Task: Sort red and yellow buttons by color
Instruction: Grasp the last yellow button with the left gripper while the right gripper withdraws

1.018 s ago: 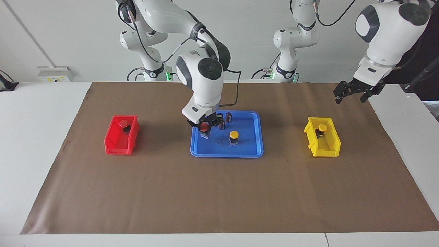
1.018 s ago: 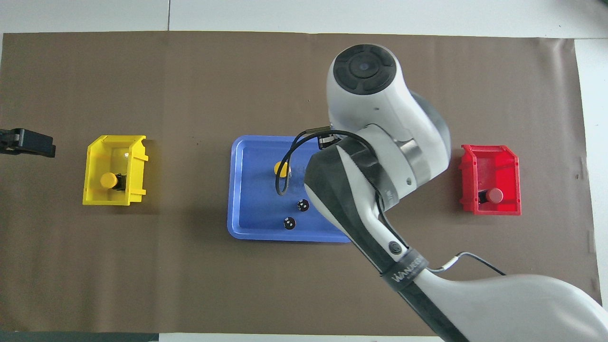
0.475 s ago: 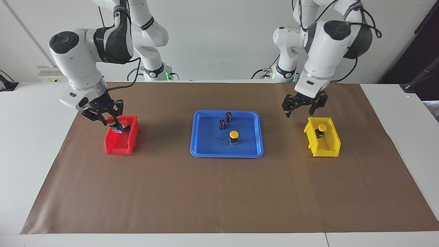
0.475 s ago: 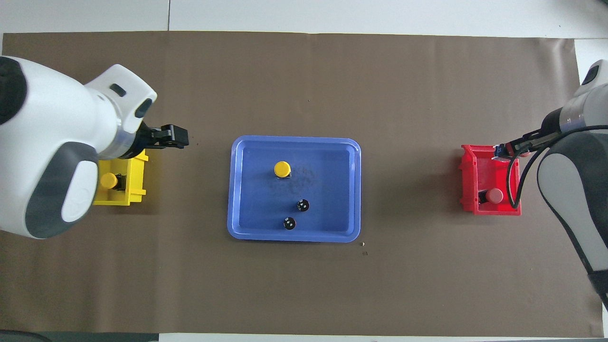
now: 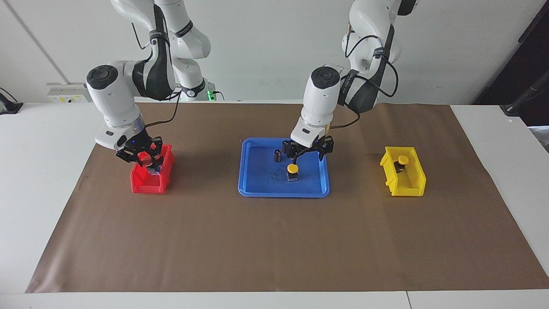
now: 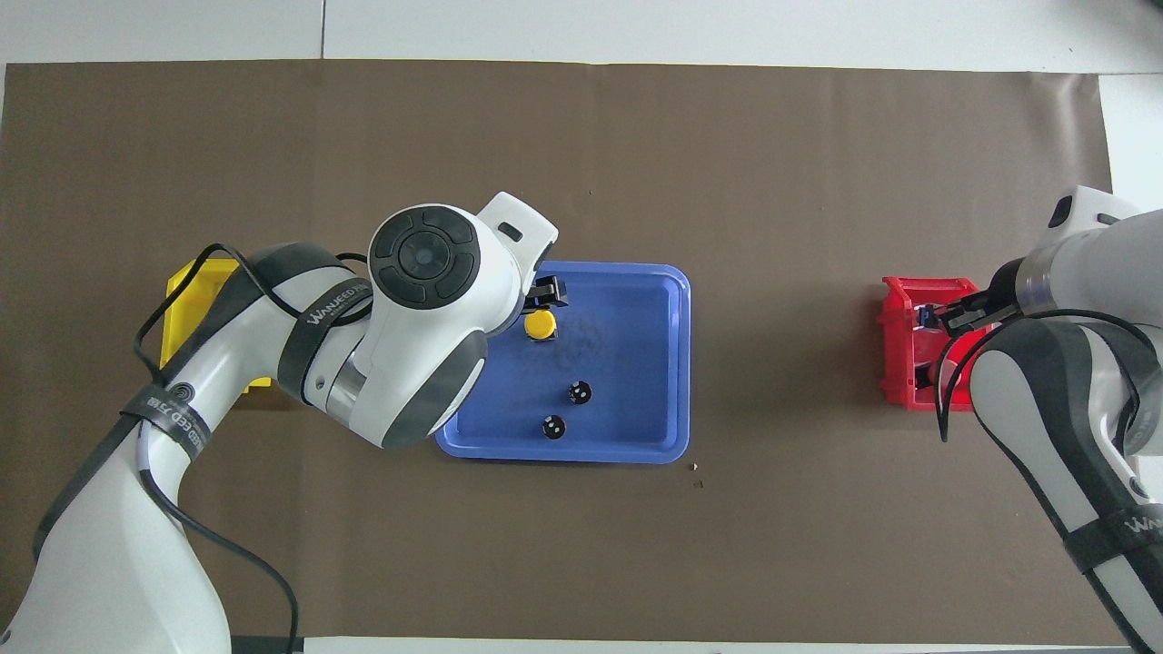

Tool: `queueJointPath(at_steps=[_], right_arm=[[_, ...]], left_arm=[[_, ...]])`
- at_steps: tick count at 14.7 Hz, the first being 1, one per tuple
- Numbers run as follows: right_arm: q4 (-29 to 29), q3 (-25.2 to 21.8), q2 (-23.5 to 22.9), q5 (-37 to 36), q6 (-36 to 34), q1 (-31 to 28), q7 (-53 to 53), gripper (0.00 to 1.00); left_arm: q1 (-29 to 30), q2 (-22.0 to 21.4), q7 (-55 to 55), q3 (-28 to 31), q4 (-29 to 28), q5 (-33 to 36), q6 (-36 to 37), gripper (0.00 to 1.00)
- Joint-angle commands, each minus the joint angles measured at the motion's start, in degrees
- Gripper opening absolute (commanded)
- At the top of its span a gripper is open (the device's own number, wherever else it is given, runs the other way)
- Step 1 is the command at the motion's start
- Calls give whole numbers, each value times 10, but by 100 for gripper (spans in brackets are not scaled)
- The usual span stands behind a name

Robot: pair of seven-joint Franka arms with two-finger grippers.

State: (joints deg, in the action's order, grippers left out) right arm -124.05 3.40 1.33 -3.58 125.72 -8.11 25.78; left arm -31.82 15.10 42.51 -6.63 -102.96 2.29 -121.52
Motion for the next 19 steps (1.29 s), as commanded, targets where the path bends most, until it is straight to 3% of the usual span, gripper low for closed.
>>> queueJointPath(at_steps=[1, 9, 10, 11, 12, 13, 15, 16, 19], right_arm=[[-35, 6, 16, 2, 38, -29, 40, 12], [-64, 6, -2, 3, 100, -22, 29, 13], [-64, 6, -7, 2, 106, -17, 17, 13], [-69, 6, -10, 2, 121, -16, 16, 14], [-74, 6, -10, 2, 127, -16, 16, 17], [-76, 6, -9, 3, 129, -16, 15, 27], [-74, 6, -9, 2, 124, -16, 15, 86], [-67, 6, -10, 2, 114, -16, 16, 100], [25, 6, -10, 3, -21, -16, 15, 100]], left_arm=[[-16, 20, 12, 10, 6, 12, -19, 100], [-47, 54, 49, 10, 5, 12, -53, 97], [-48, 54, 90, 11, 7, 11, -47, 17], [-51, 56, 109, 11, 3, 20, -51, 1], [-50, 59, 108, 11, 2, 25, -52, 1], [-47, 61, 108, 11, 3, 26, -51, 1], [-42, 61, 106, 15, 8, 26, -50, 1], [-37, 61, 102, 20, 14, 32, -49, 1], [-2, 50, 70, 21, 42, 46, 4, 1]])
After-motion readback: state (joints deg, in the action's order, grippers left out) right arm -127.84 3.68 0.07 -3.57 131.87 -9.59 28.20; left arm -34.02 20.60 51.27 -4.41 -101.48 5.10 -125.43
